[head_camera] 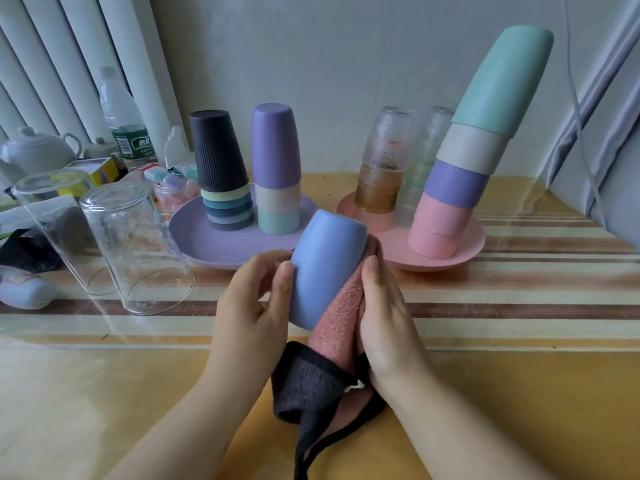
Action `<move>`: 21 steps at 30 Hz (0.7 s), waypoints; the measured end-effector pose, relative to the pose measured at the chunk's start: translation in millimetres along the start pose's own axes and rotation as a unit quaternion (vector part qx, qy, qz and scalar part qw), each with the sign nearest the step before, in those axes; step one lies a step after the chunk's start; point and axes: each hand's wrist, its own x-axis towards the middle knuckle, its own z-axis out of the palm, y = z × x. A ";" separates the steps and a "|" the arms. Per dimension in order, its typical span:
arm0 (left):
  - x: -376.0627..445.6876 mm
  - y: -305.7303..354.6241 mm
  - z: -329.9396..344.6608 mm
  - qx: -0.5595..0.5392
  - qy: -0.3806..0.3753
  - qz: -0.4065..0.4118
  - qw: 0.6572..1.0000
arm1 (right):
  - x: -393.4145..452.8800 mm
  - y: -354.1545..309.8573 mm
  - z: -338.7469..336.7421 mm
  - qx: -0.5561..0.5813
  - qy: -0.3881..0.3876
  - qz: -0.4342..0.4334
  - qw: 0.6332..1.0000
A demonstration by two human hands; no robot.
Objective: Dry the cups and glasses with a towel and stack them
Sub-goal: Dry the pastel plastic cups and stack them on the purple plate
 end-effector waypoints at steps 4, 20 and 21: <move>-2.4 -2.8 0.7 0.057 -0.074 -0.018 0.995 | -6.9 3.7 1.5 -0.070 -0.030 -0.023 0.997; -5.8 18.3 -10.6 -0.144 -0.253 -0.175 0.941 | 3.7 -10.0 -14.5 0.038 -0.036 -0.019 0.998; -6.1 20.2 -11.7 -0.188 -0.255 -0.193 0.929 | 4.9 -9.4 -13.9 0.064 -0.052 0.011 0.997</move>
